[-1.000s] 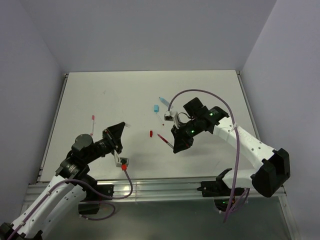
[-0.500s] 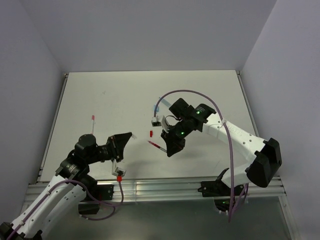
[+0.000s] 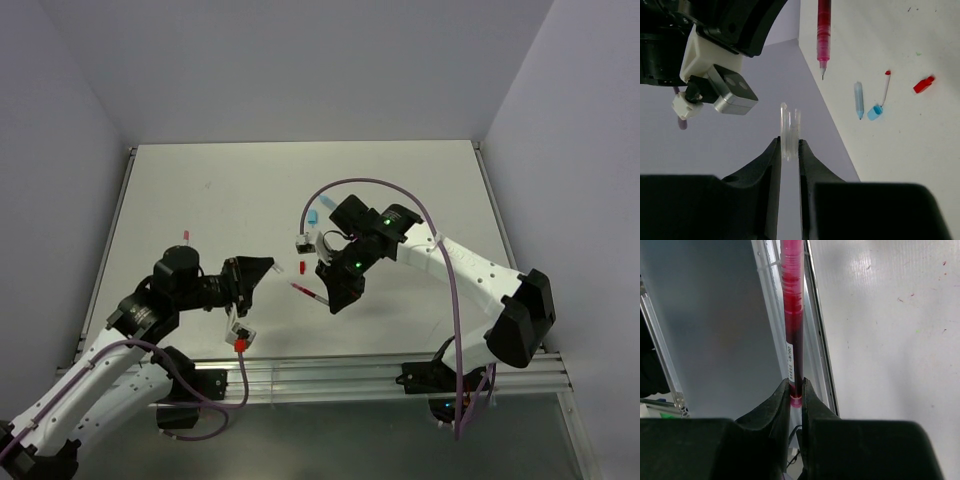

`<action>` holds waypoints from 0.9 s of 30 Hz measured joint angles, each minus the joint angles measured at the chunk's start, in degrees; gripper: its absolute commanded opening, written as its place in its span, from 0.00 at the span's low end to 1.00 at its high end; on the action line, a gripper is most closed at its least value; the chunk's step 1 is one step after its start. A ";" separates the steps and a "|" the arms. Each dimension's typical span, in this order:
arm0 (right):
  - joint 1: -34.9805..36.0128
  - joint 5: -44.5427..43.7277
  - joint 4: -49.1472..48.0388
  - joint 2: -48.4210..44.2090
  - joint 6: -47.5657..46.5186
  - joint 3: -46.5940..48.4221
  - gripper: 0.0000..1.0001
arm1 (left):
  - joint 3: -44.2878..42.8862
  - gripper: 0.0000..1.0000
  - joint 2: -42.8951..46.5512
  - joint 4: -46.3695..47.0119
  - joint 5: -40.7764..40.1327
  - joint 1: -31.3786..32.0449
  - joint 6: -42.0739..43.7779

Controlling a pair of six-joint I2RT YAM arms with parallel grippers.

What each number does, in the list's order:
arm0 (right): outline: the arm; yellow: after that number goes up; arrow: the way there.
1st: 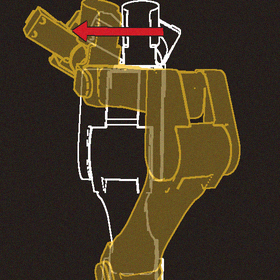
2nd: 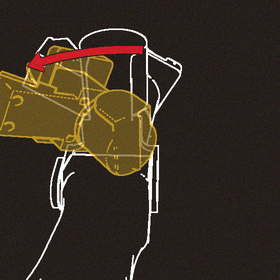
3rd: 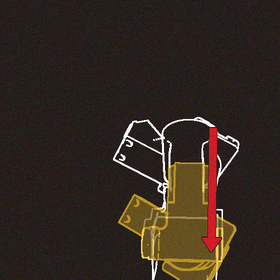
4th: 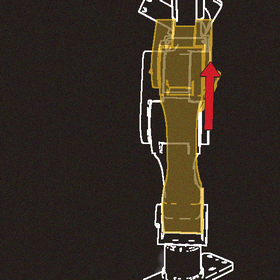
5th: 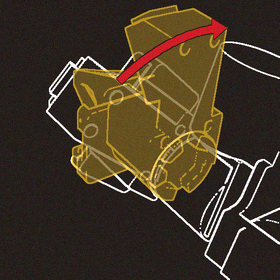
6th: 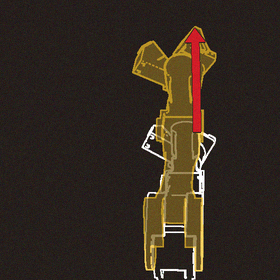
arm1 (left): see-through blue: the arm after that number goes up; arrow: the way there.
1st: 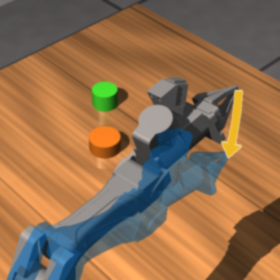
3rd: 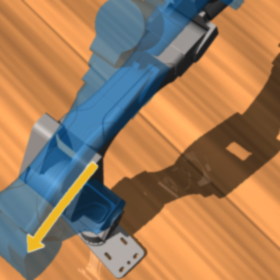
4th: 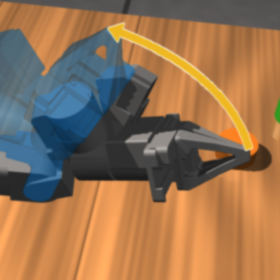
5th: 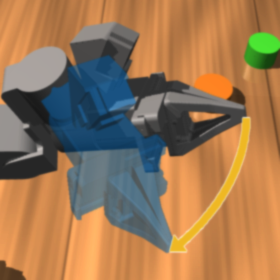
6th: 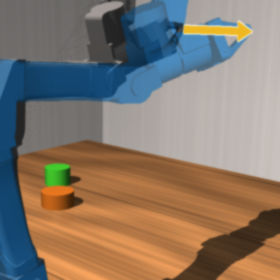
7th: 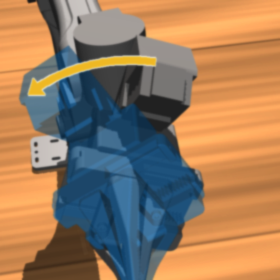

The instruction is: Insert the pens into the pen caps

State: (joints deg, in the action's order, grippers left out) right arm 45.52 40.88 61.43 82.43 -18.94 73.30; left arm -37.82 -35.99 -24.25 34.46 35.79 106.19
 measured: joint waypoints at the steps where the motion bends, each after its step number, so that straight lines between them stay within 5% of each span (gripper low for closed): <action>1: 0.00 -0.04 0.20 0.00 0.00 0.26 0.00 | -0.44 0.00 -0.42 -0.52 0.00 0.24 -0.83; 18: 0.00 -3.82 0.81 0.00 -0.46 1.92 0.00 | -4.52 0.00 -6.60 -2.49 -12.17 6.51 -23.58; 27: 0.00 -4.04 0.85 0.02 -0.17 4.20 0.00 | -6.01 0.00 -6.91 -4.33 -13.35 6.69 -28.65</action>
State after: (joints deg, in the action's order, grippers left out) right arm 45.52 36.84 62.28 82.46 -19.11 77.49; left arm -43.83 -42.89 -28.58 21.10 42.48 77.54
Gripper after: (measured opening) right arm 0.144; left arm 0.208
